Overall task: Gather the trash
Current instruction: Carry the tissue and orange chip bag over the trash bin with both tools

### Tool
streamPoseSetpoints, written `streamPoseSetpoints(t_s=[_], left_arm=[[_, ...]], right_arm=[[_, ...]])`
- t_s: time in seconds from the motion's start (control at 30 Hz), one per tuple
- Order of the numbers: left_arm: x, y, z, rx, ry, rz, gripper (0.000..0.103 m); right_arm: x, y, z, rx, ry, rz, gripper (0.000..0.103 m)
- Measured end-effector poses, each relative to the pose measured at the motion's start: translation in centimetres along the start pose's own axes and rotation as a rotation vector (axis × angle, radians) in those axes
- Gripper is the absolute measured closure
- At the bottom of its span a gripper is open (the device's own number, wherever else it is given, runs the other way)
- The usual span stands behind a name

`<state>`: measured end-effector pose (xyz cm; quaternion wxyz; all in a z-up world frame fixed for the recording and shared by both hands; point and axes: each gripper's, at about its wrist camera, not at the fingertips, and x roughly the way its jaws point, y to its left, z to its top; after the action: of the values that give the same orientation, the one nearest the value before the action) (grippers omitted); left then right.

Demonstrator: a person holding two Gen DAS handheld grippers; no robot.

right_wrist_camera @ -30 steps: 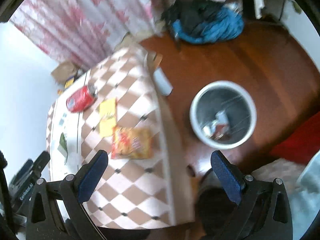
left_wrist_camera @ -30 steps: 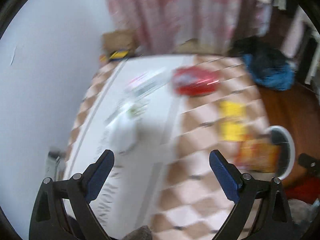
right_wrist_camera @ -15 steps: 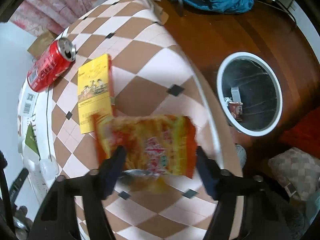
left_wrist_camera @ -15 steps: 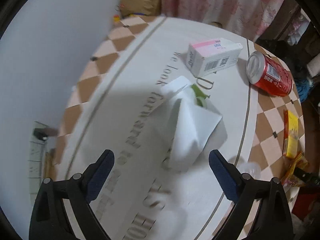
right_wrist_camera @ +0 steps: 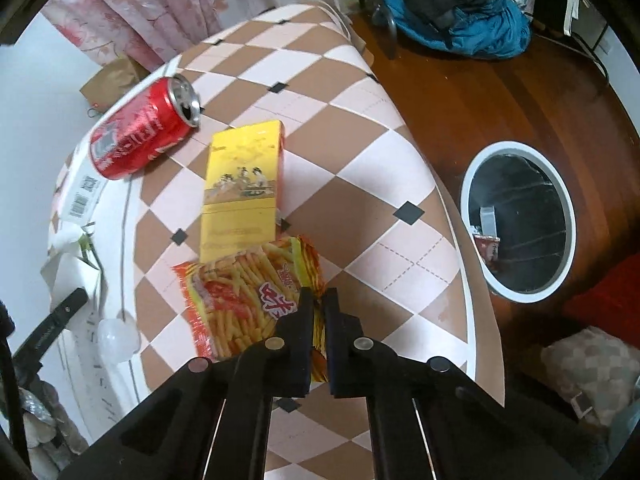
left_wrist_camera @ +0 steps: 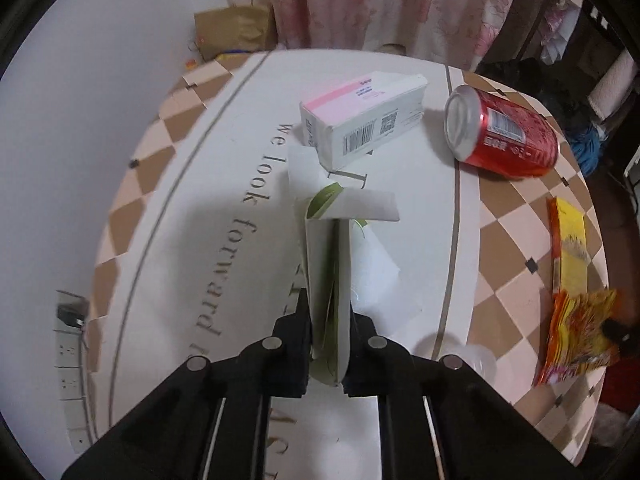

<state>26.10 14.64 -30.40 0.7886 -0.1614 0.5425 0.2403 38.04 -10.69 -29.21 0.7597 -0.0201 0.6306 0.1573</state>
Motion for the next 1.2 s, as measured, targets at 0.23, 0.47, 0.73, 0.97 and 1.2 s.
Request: streamPoseSetpoints(t_s=[0.23, 0.47, 0.73, 0.97, 1.2], left_arm=[[-4.8, -0.3, -2.0, 0.031, -0.087, 0.026, 0.096], [-10.4, -1.8, -2.6, 0.056, -0.164, -0.02, 0.096], [-15.3, -7.2, -2.7, 0.109, -0.234, -0.08, 0.096], [-17.6, -13.9, -1.8, 0.178, -0.265, -0.165, 0.096], [-18.6, -24.1, -1.1, 0.284, -0.257, -0.296, 0.096]], right_arm=[[-3.5, -0.1, -0.9, -0.027, -0.064, 0.038, 0.1], [-7.3, -0.4, -1.7, -0.038, -0.12, 0.081, 0.1], [-12.1, -1.7, -2.3, -0.034, -0.195, 0.114, 0.1], [-16.1, -7.6, -1.3, 0.036, -0.267, 0.076, 0.1], [-19.3, -17.2, 0.1, 0.151, -0.331, 0.014, 0.1]])
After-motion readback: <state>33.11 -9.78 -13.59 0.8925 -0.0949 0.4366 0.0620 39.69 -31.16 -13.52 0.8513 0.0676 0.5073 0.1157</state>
